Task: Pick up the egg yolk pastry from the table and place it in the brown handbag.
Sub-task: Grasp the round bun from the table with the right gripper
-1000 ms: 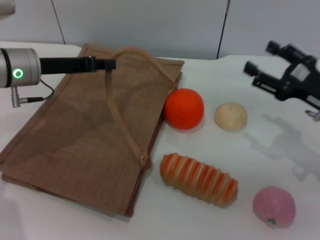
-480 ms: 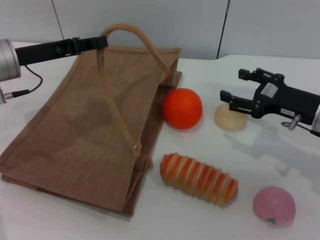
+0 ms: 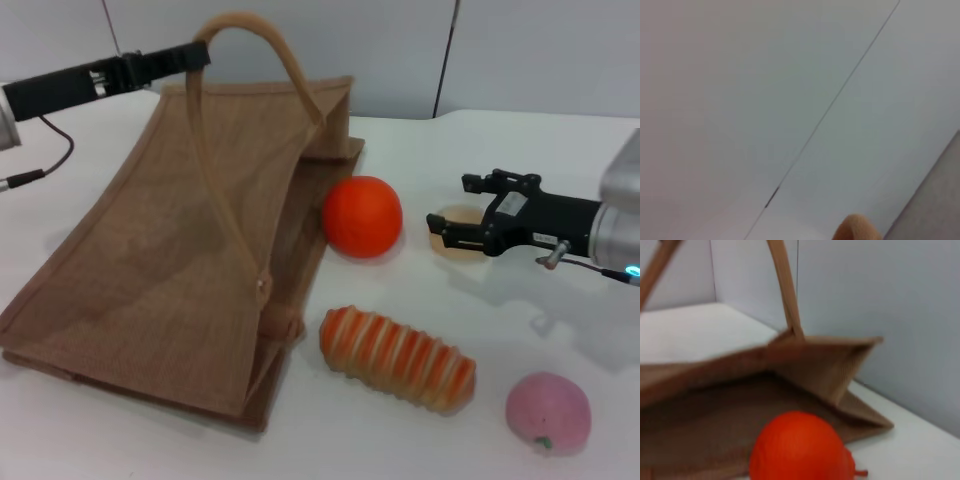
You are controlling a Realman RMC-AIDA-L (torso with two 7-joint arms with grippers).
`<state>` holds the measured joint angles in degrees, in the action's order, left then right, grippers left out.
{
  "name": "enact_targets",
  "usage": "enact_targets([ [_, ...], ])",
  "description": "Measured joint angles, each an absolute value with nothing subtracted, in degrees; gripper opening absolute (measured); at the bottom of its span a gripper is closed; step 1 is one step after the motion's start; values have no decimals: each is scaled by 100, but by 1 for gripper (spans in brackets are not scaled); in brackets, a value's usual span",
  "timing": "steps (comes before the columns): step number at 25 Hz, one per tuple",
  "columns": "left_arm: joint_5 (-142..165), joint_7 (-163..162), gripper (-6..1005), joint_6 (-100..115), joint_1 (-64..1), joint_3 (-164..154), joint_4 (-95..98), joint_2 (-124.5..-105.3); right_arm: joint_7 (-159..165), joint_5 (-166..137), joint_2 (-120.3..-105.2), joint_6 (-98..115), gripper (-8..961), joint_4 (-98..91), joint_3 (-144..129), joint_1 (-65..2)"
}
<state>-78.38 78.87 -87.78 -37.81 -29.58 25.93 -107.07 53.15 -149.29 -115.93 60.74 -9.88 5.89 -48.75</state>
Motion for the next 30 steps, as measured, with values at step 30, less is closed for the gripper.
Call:
enact_targets([
  [30, -8016, 8069, 130, -10389, -3652, -2041, 2593, -10638, 6018, -14931, -11592, 4728, 793, -639, -253, -5137],
])
